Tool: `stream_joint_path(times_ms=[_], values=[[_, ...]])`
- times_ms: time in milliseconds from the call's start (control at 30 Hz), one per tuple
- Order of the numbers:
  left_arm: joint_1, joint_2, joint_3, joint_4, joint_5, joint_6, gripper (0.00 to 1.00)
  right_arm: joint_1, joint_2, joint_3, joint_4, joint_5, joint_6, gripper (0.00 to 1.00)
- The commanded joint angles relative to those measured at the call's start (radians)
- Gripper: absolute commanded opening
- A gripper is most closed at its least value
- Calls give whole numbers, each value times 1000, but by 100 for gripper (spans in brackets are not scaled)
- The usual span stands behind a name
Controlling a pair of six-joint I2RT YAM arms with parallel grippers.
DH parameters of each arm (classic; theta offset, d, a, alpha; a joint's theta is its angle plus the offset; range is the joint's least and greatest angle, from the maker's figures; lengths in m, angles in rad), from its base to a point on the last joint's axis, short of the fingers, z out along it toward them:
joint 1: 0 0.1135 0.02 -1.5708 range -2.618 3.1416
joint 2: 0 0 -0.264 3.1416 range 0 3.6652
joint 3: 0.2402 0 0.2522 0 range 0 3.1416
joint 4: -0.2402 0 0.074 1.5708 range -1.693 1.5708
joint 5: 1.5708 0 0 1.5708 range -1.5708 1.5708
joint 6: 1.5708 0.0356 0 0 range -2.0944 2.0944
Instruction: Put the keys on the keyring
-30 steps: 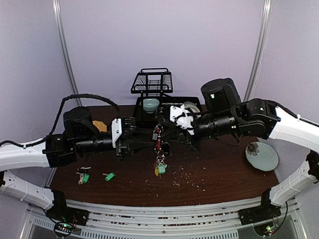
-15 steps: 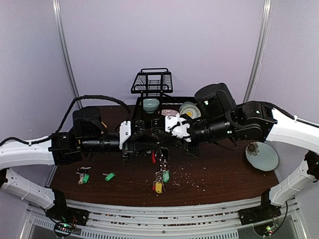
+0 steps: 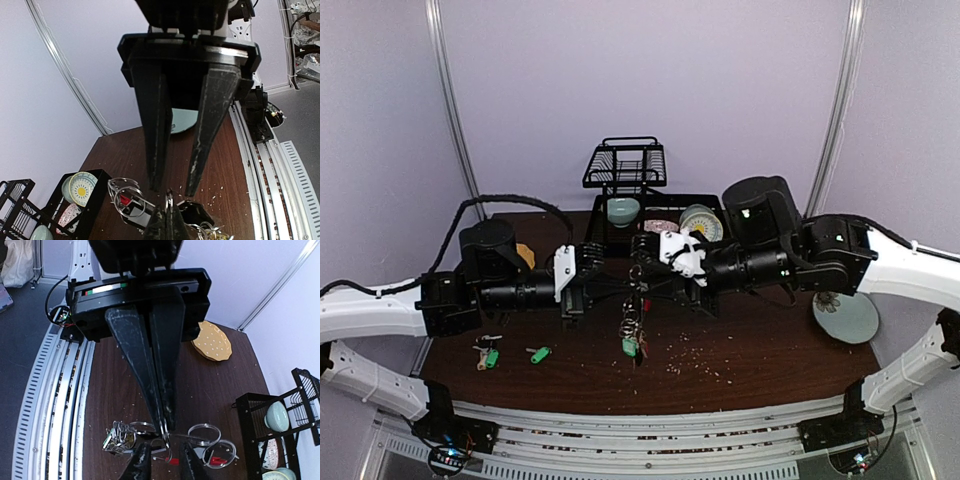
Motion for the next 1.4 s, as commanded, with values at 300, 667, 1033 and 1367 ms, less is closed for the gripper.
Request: stream_joint_path(times_ms=[300, 667, 1033, 1367], values=[[-3, -60, -65, 244, 48, -21, 0, -76, -65, -205, 366, -262, 240, 20], [-2, -103, -128, 431, 100, -70, 0, -84, -28, -194, 368, -326, 244, 0], [-2, -20, -124, 632, 177, -138, 0, -65, 50, -136, 394, -402, 260, 0], [-2, -64, -152, 552, 98, -105, 0, -100, -150, -275, 476, -286, 279, 39]])
